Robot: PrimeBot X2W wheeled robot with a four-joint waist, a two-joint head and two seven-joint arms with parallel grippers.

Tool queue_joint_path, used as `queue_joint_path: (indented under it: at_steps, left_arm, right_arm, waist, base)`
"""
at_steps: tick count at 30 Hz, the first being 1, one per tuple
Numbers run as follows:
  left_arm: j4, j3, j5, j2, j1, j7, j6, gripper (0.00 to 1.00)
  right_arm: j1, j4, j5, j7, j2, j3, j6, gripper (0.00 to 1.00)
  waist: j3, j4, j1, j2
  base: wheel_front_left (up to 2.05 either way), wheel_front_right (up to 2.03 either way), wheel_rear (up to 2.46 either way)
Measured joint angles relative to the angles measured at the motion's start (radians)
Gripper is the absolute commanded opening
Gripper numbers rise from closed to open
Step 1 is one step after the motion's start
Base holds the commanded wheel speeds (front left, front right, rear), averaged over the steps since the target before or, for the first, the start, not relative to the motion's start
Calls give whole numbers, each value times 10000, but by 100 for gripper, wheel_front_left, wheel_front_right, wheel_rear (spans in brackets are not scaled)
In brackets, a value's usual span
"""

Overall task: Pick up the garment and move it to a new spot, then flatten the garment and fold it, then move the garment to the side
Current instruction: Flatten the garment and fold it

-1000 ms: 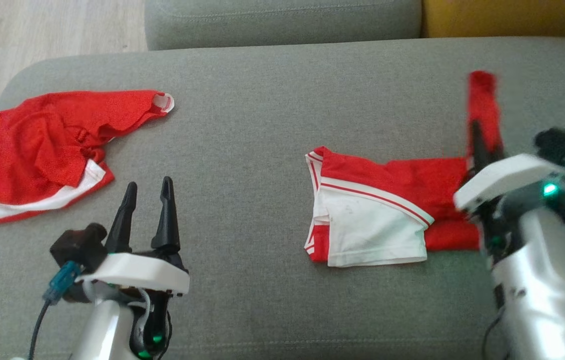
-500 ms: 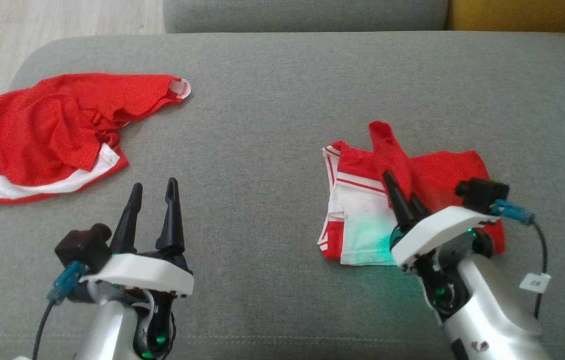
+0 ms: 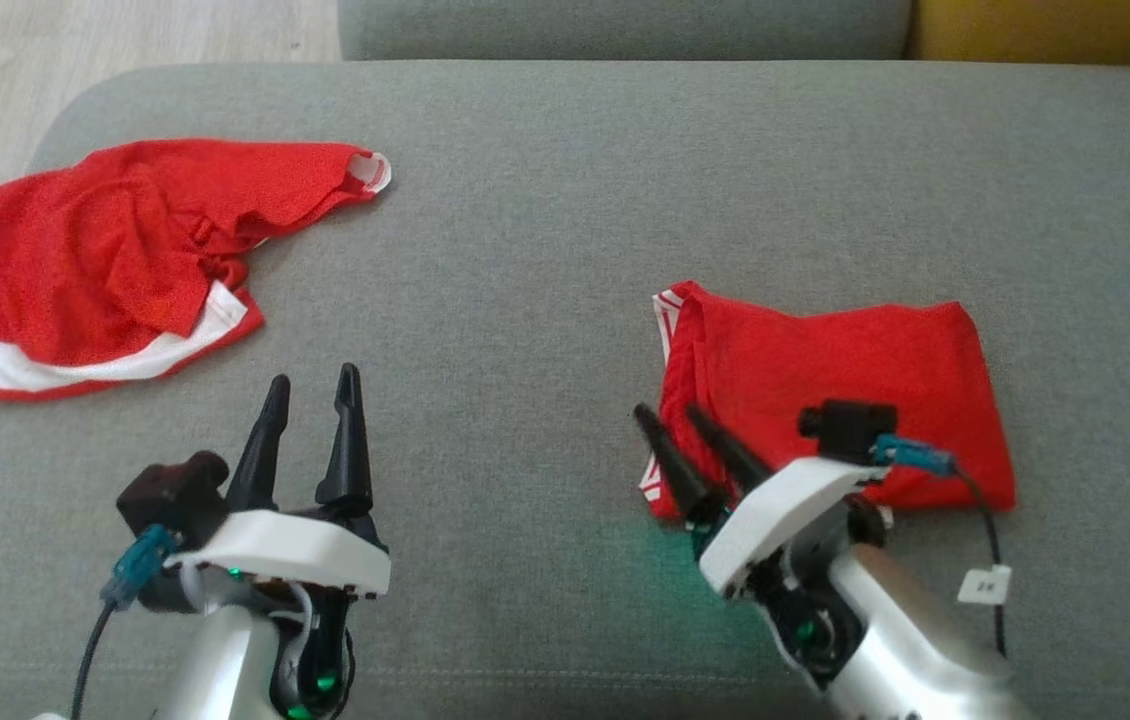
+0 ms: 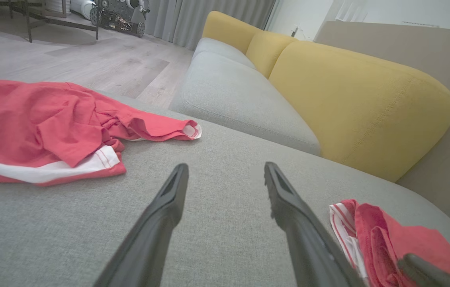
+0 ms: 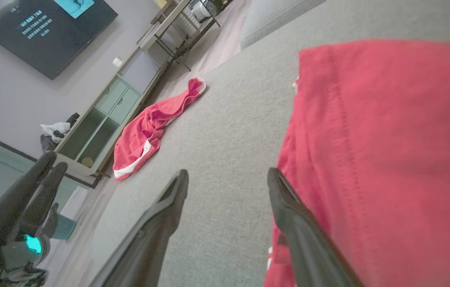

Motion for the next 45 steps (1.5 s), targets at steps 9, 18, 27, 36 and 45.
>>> queue_joint_path:
  at_steps: [9,18,27,36,45]
  left_arm:
    - [-50,0,-2,0,3,0,2,100]
    - [-370,-29,2,0,0,0,-2,100]
    - [-899,-27,531,2,11,0,104,100]
    - [-1174,-19,721,2,490,0,178,100]
    - [-1174,-33,821,4,512,0,176,100]
  right_arm:
    - [-779,445,-1603,-583,-73,-2107,0,100]
    - [-597,-470,-4531,-1498,-1442,-3580,0,100]
    - [1087,-1825,-6514,-2339,-1427,-5388,0,100]
    - [1745,-2150,-7331,-2429,-729,-5992,0,100]
    - [1749,-2159,-7413,-2429,-640,-6032,0,100]
  waist:
    - [-151,-422,0,0]
    - [-135,-815,0,0]
    - [30,-997,0,0]
    - [-30,-1032,0,0]
    - [-63,-992,0,0]
  base:
    - [0,0,0]
    - [0,0,0]
    - [0,0,0]
    - [0,0,0]
    - [0,0,0]
